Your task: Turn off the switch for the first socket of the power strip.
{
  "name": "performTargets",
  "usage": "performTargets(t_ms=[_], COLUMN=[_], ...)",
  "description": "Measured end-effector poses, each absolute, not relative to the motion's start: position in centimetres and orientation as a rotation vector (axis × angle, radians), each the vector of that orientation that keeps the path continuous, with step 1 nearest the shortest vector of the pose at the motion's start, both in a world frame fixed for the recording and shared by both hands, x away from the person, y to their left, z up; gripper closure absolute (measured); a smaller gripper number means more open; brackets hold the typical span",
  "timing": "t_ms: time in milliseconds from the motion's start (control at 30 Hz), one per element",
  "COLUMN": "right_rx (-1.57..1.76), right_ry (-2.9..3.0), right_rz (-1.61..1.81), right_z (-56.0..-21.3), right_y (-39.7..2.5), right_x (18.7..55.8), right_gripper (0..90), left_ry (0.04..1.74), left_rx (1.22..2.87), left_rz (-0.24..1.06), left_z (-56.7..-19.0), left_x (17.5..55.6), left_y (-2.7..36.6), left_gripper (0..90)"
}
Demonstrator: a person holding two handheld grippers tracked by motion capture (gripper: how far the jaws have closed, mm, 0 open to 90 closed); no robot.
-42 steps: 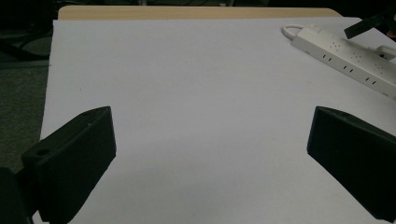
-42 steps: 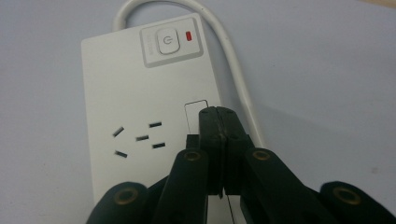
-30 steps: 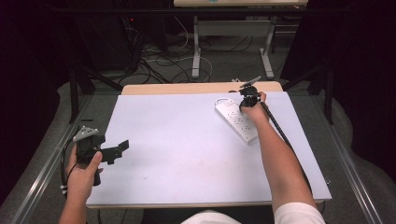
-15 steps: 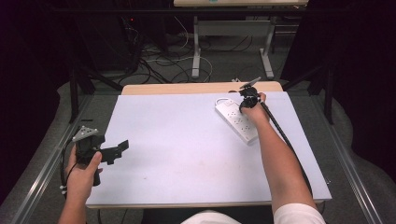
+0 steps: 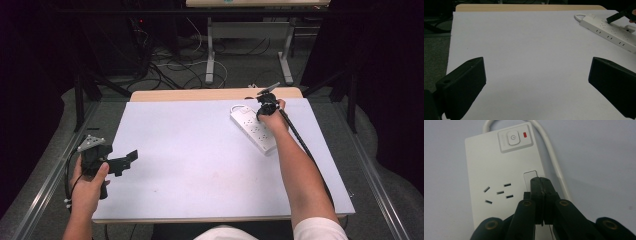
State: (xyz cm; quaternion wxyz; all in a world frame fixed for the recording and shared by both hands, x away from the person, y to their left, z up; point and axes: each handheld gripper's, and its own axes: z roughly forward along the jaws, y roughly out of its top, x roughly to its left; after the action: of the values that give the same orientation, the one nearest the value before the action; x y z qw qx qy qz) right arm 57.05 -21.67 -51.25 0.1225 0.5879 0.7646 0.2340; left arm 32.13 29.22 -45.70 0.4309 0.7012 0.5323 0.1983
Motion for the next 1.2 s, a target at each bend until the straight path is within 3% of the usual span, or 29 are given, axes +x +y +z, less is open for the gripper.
performTargets(t_ms=[1200], right_rx=[1.58], right_ry=[2.282], right_rz=[0.743], right_z=[-48.4], right_y=[-21.6], right_x=[55.5], right_gripper=[89.2], left_ry=[1.327], left_rx=[1.75], left_rz=[0.484], left_z=[-45.8], left_x=[32.2], left_y=[29.0], left_gripper=[1.2])
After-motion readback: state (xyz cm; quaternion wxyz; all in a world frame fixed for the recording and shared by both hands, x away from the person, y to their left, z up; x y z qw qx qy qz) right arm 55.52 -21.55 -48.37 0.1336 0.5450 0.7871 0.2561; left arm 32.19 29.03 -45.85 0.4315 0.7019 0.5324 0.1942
